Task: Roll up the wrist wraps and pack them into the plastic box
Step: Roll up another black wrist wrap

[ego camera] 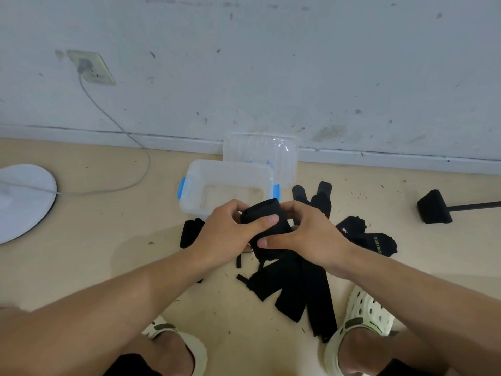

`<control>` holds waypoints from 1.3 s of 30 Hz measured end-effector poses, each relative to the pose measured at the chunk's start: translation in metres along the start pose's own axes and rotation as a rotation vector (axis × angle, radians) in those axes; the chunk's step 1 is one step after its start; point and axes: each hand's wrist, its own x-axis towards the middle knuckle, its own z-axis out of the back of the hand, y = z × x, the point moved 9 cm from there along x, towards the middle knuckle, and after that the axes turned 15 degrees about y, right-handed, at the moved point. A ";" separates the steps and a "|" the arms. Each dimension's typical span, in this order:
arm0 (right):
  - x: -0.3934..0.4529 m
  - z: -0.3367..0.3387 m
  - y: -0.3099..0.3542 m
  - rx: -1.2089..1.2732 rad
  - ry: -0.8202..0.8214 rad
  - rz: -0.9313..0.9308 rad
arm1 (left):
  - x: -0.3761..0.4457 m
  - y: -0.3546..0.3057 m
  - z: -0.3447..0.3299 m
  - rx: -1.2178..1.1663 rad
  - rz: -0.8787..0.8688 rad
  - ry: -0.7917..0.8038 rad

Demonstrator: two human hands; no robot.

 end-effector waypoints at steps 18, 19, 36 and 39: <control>0.051 -0.038 0.020 0.047 -0.032 0.065 | -0.006 -0.007 0.060 0.286 0.056 -0.113; 0.051 -0.041 0.019 0.066 -0.020 0.065 | -0.008 -0.005 0.061 0.285 0.058 -0.111; 0.029 -0.055 -0.049 0.122 -0.089 -0.121 | -0.011 0.069 0.003 -0.330 0.305 -0.072; 0.031 -0.055 -0.067 0.057 -0.087 -0.168 | -0.009 0.088 -0.001 -0.254 0.316 -0.081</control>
